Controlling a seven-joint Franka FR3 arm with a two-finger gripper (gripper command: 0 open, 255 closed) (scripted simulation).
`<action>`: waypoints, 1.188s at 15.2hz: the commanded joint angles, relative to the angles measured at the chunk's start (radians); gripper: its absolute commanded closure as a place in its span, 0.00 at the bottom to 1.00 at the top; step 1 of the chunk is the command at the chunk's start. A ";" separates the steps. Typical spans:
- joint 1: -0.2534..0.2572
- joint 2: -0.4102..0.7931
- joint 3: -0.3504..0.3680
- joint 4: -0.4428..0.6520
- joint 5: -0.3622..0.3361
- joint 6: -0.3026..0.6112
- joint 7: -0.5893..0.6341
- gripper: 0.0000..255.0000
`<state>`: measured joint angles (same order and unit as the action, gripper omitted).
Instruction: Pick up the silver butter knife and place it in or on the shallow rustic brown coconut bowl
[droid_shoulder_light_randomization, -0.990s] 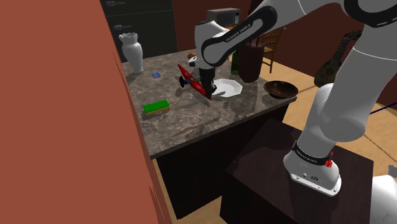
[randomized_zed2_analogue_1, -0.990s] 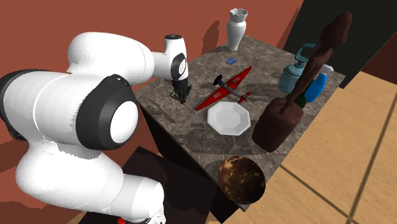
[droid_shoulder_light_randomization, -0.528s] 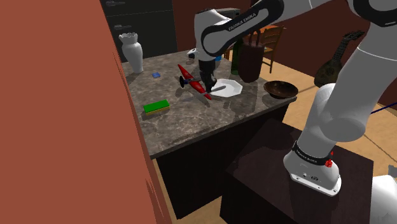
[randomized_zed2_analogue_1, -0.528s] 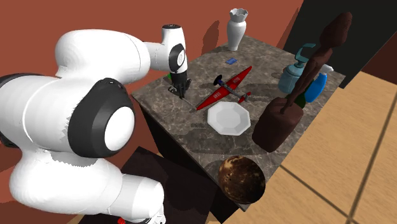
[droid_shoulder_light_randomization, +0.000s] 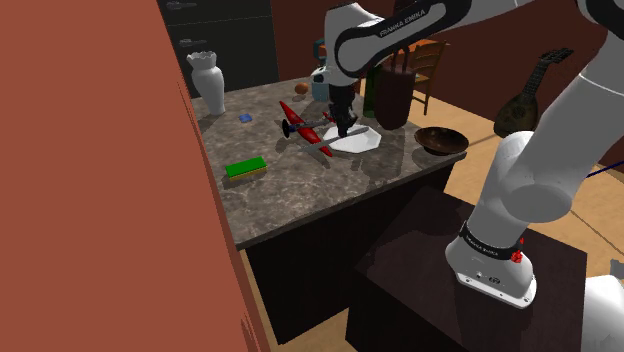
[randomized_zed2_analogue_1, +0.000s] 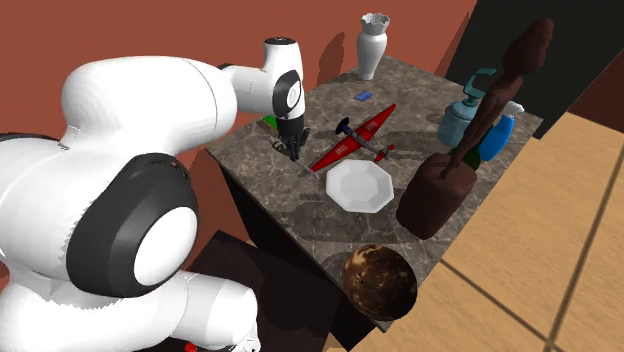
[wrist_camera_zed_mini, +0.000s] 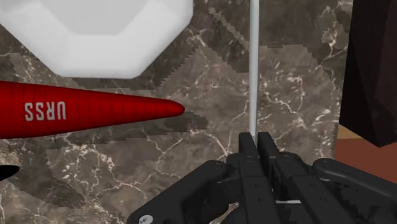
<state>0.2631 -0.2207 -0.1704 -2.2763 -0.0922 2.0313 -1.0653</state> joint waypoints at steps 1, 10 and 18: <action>-0.021 -0.053 -0.022 -0.041 -0.017 -0.010 -0.034 1.00; -0.130 -0.239 -0.140 -0.180 -0.112 -0.038 -0.200 1.00; -0.238 -0.344 -0.267 -0.223 -0.212 -0.073 -0.373 1.00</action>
<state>0.0404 -0.5494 -0.4211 -2.4946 -0.2896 1.9647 -1.4138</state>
